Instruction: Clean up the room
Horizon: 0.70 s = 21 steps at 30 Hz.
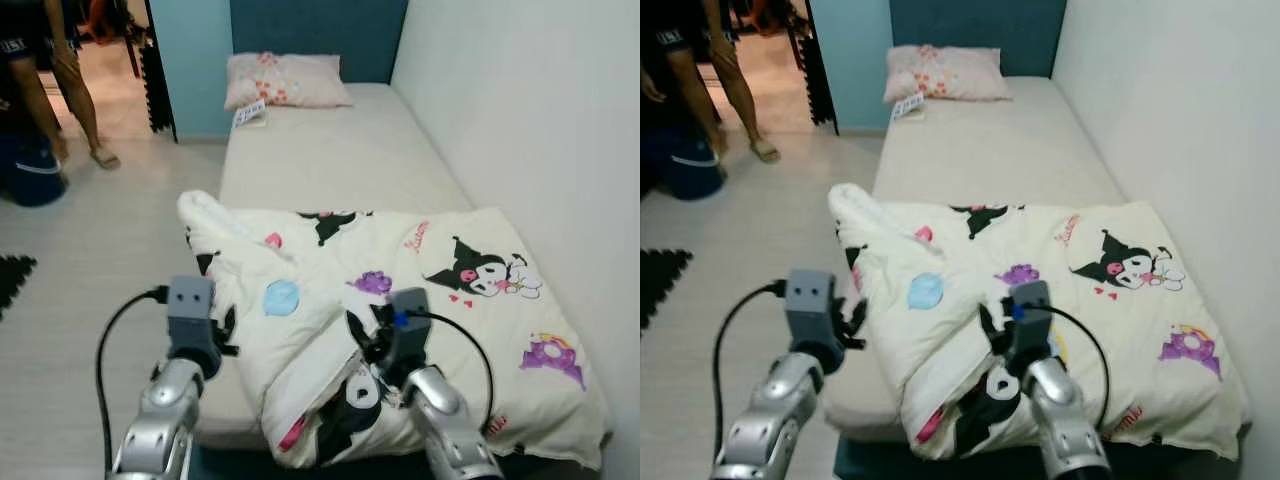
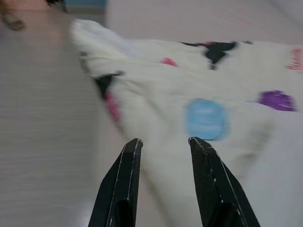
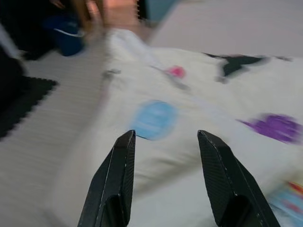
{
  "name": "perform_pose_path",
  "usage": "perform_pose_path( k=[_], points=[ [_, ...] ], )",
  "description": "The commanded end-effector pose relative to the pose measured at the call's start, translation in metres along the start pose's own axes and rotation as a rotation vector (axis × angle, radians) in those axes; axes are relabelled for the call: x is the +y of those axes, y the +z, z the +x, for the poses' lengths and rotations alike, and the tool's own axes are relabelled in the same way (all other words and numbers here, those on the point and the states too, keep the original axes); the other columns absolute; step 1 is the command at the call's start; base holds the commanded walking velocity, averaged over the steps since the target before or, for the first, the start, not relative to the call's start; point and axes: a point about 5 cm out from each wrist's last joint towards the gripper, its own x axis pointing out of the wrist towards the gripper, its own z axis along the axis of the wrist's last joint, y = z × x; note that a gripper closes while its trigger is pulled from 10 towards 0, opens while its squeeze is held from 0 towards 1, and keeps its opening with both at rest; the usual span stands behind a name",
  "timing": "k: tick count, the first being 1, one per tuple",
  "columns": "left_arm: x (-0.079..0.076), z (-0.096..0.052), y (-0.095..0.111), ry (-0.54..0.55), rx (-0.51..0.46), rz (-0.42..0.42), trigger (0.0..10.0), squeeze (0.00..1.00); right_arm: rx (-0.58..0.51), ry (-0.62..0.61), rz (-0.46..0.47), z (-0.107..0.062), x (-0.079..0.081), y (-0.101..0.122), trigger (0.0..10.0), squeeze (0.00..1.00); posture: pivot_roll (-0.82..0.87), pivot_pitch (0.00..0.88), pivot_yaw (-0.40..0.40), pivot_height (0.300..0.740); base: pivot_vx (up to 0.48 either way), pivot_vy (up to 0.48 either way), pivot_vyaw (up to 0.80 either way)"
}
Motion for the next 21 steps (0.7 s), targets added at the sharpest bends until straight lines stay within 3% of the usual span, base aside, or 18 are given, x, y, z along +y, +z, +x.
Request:
perform_pose_path(
  k=[1,21],
  points=[
    [0.002,0.000,0.000,-0.001,-0.009,0.025,10.0,0.00,0.004,-0.015,-0.003,-0.001,-0.005,-0.002,10.0,0.00,0.06,0.023,-0.069,0.740,0.000,0.000,0.00],
    [0.003,0.007,-0.001,-0.001,0.001,0.053,10.0,0.00,-0.014,-0.042,-0.033,0.012,-0.009,0.008,10.0,0.00,0.05,0.018,-0.052,0.740,0.000,0.000,0.00]
  ],
)
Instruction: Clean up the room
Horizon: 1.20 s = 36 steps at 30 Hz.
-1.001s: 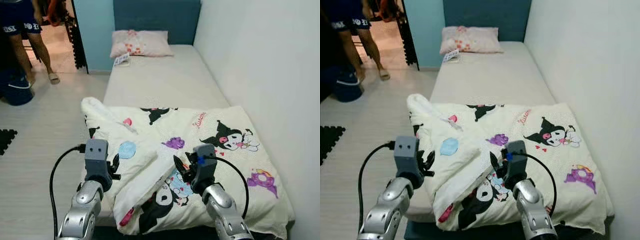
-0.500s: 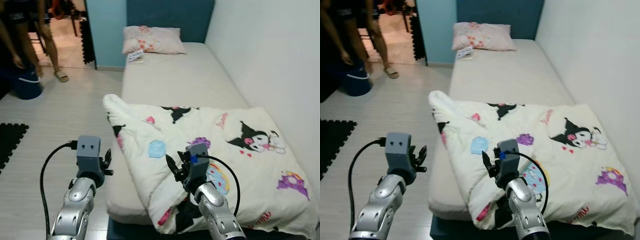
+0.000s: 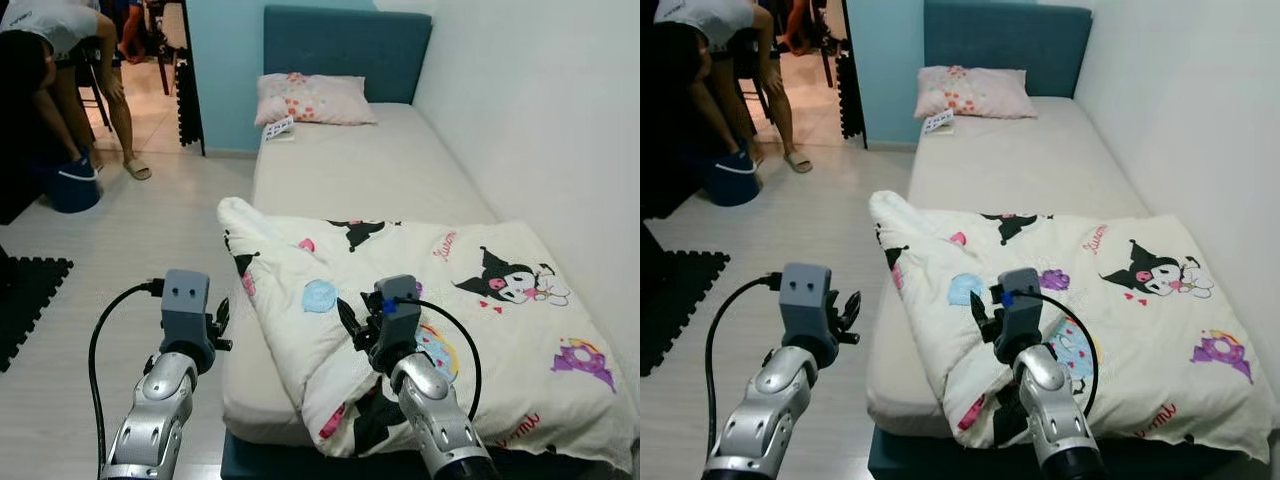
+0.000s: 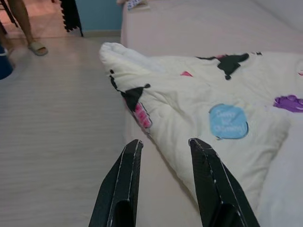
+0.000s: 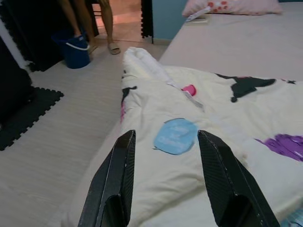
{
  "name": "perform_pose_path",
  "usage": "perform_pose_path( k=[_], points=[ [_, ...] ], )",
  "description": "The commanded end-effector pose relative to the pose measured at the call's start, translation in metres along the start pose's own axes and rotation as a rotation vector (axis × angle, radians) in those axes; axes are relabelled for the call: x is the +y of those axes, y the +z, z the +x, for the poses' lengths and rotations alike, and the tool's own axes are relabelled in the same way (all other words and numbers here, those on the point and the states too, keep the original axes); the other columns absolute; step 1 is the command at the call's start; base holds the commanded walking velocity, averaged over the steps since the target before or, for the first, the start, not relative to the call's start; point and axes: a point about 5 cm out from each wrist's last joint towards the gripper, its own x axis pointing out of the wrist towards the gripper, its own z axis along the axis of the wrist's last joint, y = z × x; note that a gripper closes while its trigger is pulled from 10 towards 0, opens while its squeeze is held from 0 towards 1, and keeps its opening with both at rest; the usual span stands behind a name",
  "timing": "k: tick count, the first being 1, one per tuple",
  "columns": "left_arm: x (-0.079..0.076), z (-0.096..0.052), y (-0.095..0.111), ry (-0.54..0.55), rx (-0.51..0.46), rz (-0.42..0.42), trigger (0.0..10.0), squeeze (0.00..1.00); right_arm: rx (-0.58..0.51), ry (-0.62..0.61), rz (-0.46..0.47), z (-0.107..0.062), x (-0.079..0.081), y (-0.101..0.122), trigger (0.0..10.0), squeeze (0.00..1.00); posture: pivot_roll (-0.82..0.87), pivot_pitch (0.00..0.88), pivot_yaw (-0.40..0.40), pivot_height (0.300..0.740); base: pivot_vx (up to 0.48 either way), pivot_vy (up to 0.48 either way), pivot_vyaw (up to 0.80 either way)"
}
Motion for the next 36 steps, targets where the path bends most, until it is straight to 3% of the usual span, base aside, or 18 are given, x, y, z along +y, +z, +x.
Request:
perform_pose_path(
  k=[1,14,36],
  points=[
    [0.0021,0.0012,-0.0026,0.010,0.013,0.016,10.0,0.00,-0.004,-0.004,-0.008,0.0013,-0.0007,0.0003,10.0,0.00,0.05,0.018,-0.052,0.740,0.000,0.000,0.00],
    [0.0016,-0.0007,-0.0086,0.030,0.032,0.011,10.0,0.00,0.030,-0.067,-0.034,0.0073,-0.0098,-0.0011,10.0,0.00,0.05,0.028,-0.066,0.740,0.000,0.000,0.00],
    [0.0006,-0.0056,-0.0076,0.035,0.034,0.021,10.0,0.00,0.030,-0.074,-0.020,0.0068,-0.0062,-0.0046,10.0,0.00,0.06,0.047,-0.071,0.740,0.000,0.000,0.00]
  ],
)
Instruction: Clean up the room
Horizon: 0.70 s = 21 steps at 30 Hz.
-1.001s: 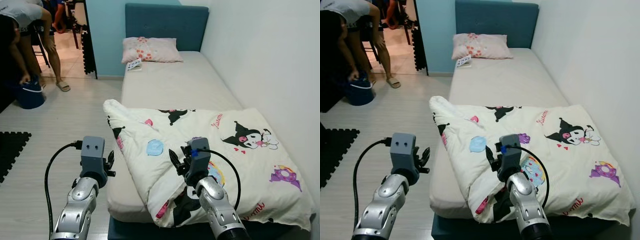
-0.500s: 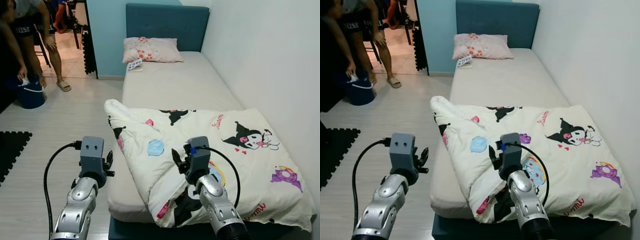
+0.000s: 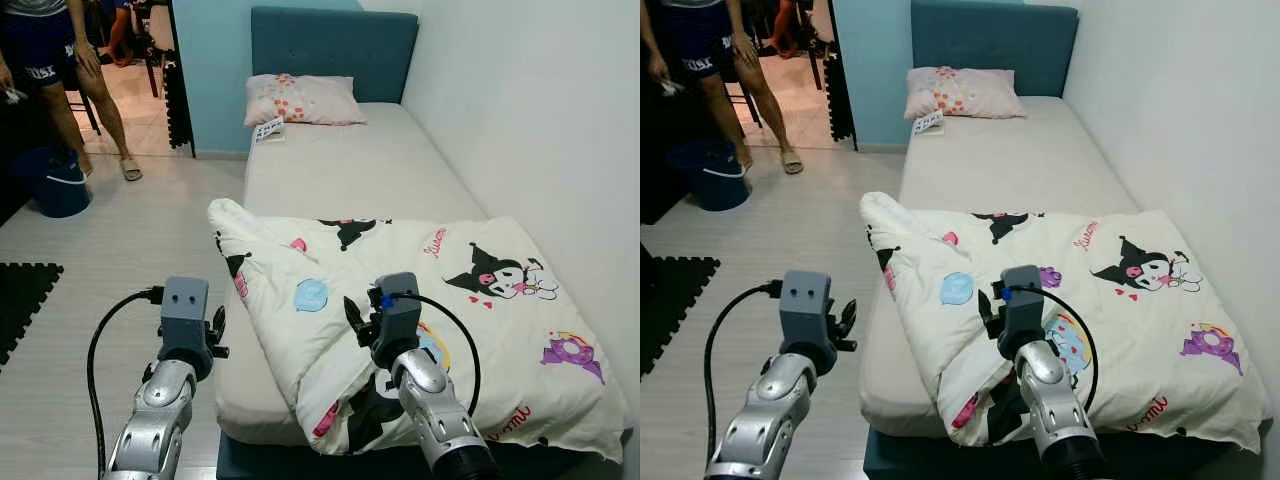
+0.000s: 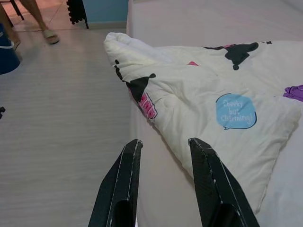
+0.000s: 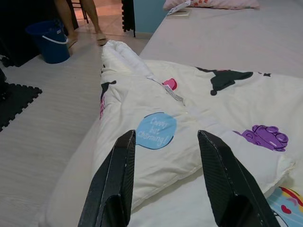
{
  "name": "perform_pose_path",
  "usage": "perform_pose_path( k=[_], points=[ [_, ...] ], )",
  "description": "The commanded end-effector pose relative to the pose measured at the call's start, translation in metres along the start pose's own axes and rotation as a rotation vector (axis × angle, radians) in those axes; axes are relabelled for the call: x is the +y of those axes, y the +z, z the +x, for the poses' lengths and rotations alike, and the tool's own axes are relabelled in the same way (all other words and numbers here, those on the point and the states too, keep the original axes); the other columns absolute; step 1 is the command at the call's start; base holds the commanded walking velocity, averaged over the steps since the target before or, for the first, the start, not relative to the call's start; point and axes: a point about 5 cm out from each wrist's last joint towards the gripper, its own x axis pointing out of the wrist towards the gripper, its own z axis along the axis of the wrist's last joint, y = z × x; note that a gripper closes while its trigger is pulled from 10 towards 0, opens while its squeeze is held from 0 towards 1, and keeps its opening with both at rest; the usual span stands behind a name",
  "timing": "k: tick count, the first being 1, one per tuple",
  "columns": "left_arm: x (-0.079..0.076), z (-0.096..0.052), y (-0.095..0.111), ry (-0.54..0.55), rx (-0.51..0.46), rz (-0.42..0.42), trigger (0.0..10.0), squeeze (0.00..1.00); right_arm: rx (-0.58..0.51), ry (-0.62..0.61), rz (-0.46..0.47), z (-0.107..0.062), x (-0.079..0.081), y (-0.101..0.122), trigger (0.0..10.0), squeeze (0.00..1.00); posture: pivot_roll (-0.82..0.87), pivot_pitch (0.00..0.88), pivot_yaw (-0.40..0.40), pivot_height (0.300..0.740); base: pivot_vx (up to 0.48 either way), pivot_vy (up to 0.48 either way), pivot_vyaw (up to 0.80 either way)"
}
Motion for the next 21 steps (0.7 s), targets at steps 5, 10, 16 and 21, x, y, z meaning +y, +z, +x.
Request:
perform_pose_path(
  k=[5,10,16,21],
  points=[
    [0.0007,-0.0021,0.0011,0.004,0.005,0.006,10.0,0.00,0.019,-0.005,0.024,0.0014,0.0010,-0.0036,10.0,0.00,0.06,0.050,-0.074,0.735,0.000,0.000,0.00],
    [0.0013,-0.0033,0.0011,0.009,0.006,0.006,10.0,0.00,0.017,-0.001,0.033,0.0015,0.0010,-0.0030,10.0,0.00,0.06,0.051,-0.077,0.720,0.000,0.000,0.00],
    [-0.0004,-0.0053,0.0004,0.010,0.007,0.005,10.0,0.00,0.016,0.001,0.035,0.0000,0.0000,-0.0035,10.0,0.00,0.06,0.055,-0.081,0.705,0.000,0.000,0.00],
    [-0.0018,-0.0068,-0.0002,0.011,0.009,0.003,10.0,0.00,0.019,0.000,0.034,-0.0011,-0.0006,-0.0041,10.0,0.00,0.06,0.061,-0.083,0.695,0.000,0.000,0.00]
  ],
)
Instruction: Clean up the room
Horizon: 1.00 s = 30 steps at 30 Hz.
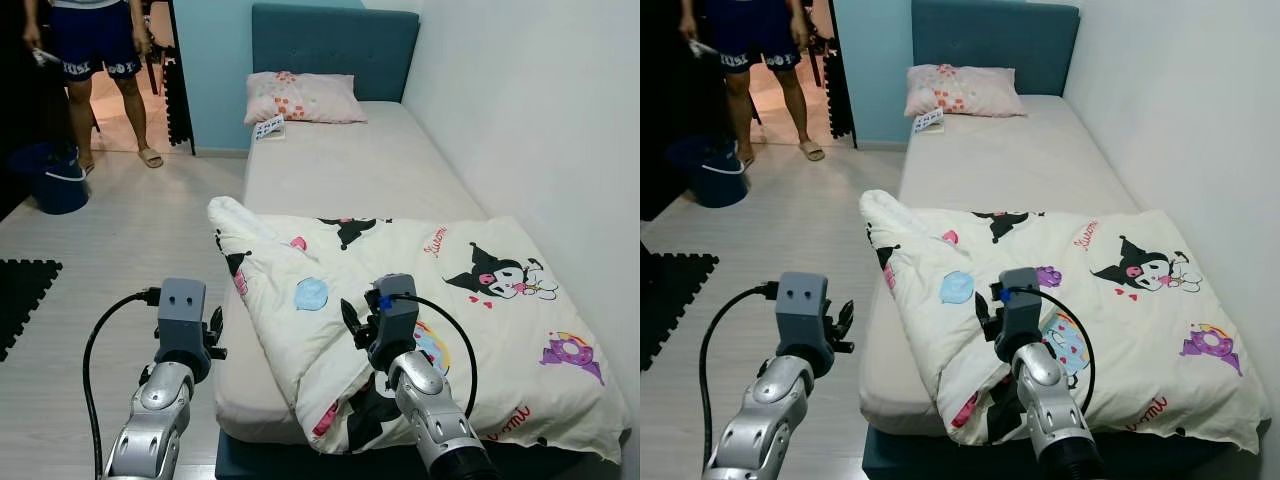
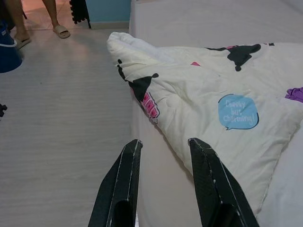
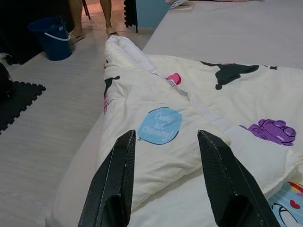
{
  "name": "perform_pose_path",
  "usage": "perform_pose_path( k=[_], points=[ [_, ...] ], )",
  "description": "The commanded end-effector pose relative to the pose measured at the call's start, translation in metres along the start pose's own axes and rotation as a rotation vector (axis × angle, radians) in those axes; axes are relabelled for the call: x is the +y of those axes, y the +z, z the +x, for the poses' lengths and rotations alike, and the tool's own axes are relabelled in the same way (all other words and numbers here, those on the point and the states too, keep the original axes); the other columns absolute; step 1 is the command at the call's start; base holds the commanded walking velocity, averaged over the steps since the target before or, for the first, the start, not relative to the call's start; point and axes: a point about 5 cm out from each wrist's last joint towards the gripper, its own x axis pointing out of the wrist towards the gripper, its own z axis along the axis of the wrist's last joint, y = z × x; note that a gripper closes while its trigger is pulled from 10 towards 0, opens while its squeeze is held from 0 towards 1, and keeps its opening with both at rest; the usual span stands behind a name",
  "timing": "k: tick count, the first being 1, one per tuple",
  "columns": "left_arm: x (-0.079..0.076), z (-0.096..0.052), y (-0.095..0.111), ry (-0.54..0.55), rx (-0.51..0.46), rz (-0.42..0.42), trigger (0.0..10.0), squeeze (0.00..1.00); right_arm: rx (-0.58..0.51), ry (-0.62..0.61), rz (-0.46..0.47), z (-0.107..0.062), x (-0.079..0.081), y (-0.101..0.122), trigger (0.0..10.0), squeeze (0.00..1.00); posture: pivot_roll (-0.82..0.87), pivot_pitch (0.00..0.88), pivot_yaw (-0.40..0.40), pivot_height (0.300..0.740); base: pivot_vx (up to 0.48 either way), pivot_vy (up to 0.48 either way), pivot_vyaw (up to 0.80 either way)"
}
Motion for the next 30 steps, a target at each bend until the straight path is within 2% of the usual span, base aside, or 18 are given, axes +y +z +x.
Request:
perform_pose_path(
  k=[1,15,20,30],
  points=[
    [-0.0037,-0.0029,-0.0043,-0.002,0.022,0.004,10.0,0.00,0.008,-0.009,0.009,-0.0014,-0.0029,-0.0009,10.0,0.00,0.06,0.063,-0.084,0.690,0.000,0.000,0.00],
    [-0.0013,-0.0030,-0.0052,0.001,0.028,0.005,10.0,0.00,0.013,-0.006,0.012,-0.0008,-0.0020,-0.0020,10.0,0.00,0.06,0.066,-0.085,0.645,0.000,0.000,0.00],
    [0.0011,-0.0032,-0.0058,0.006,0.030,0.006,10.0,0.00,0.013,-0.003,0.014,-0.0003,-0.0016,-0.0021,10.0,0.00,0.06,0.064,-0.088,0.615,0.000,0.000,0.00],
    [0.0004,-0.0031,-0.0055,0.008,0.029,0.006,10.0,0.00,0.012,-0.001,0.015,-0.0004,-0.0032,-0.0013,10.0,0.00,0.06,0.063,-0.092,0.590,0.000,0.000,0.00]
  ],
)
